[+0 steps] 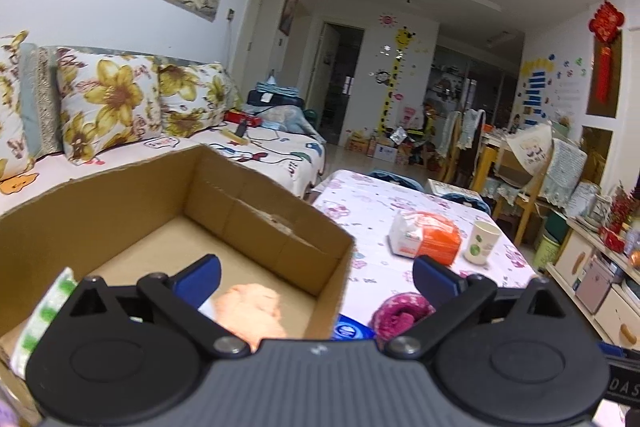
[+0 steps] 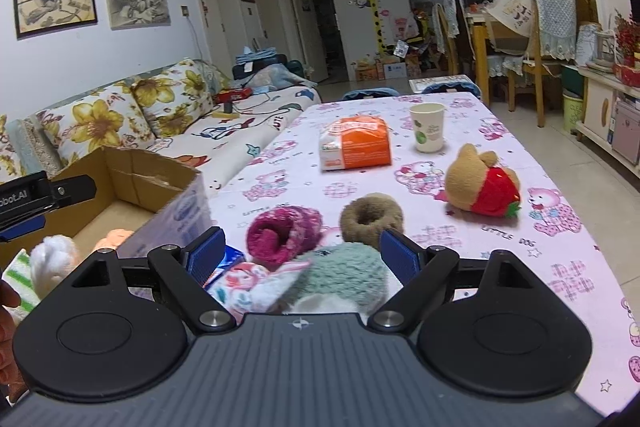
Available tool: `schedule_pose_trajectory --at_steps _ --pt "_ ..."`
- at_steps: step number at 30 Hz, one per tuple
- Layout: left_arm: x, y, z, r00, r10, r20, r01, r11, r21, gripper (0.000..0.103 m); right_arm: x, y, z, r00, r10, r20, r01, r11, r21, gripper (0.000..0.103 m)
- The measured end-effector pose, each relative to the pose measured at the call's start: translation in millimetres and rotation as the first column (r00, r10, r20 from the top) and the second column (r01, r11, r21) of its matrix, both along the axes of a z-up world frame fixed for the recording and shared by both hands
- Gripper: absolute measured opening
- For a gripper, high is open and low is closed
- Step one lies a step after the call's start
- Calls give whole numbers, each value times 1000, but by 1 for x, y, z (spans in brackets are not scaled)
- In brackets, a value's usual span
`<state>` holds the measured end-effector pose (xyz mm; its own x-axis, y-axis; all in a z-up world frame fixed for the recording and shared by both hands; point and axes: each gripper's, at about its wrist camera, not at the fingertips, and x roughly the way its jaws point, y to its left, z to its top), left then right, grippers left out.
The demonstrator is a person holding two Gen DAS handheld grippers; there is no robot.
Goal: Organize soft objects
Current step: 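Move both tools back from the box to the table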
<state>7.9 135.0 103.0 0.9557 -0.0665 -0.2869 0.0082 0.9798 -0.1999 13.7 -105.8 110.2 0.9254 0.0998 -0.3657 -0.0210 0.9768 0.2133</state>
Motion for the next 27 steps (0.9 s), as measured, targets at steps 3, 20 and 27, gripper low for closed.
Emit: schedule_pose_trajectory --at_steps 3,20,27 --pt "1 -7 -1 1000 -21 0 21 1000 15 102 0 -2 -1 1000 -17 0 17 1000 3 103" --pt "5 -51 -17 986 -156 -52 160 984 81 102 14 -30 -12 994 -109 -17 109 994 13 103" --pt "13 -84 -32 943 -297 -150 313 945 95 102 37 -68 -22 982 -185 -48 186 983 3 103"
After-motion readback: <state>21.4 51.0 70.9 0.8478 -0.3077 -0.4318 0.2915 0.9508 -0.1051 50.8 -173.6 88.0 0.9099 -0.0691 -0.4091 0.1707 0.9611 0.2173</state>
